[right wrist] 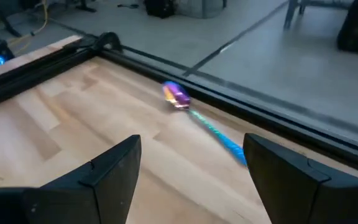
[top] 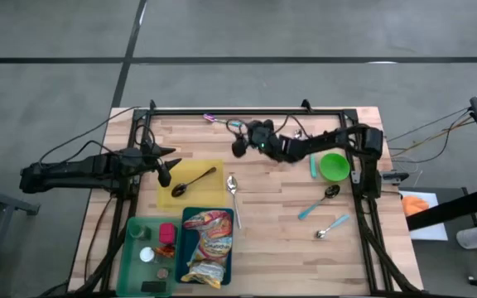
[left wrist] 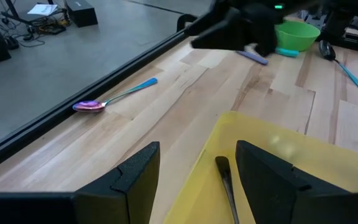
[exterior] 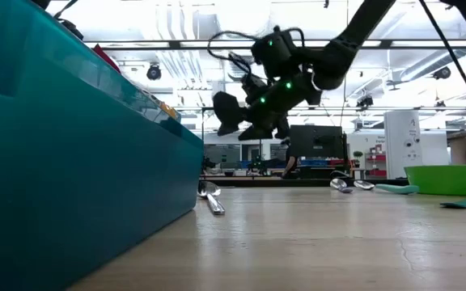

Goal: Pick & Place Food Item
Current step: Put the purple spoon into the yellow bin

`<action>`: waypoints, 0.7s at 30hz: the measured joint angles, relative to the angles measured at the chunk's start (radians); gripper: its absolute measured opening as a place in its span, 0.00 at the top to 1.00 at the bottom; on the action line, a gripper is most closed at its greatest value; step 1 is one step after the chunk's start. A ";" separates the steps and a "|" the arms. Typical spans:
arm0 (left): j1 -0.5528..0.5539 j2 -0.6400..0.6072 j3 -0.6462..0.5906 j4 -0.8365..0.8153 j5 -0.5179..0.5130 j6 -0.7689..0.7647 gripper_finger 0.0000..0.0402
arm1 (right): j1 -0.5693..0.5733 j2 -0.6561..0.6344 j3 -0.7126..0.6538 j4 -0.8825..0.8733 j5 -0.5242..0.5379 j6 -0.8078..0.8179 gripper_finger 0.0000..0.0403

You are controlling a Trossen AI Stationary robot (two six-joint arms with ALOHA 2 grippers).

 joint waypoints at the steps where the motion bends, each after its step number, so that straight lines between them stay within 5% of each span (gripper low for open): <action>1: 0.000 0.000 0.000 0.000 0.000 0.000 0.47 | -0.012 0.007 0.000 0.002 -0.018 0.015 0.30; 7: 0.000 0.000 0.000 0.000 0.000 0.000 0.47 | -0.073 0.080 0.097 -0.026 -0.134 0.019 0.30; 15: 0.000 0.001 0.000 0.000 0.000 0.000 0.47 | -0.149 0.150 0.302 -0.332 -0.206 0.011 0.30; 21: 0.000 0.001 -0.003 -0.001 0.000 0.000 0.47 | -0.231 0.216 0.433 -0.528 -0.453 0.001 0.30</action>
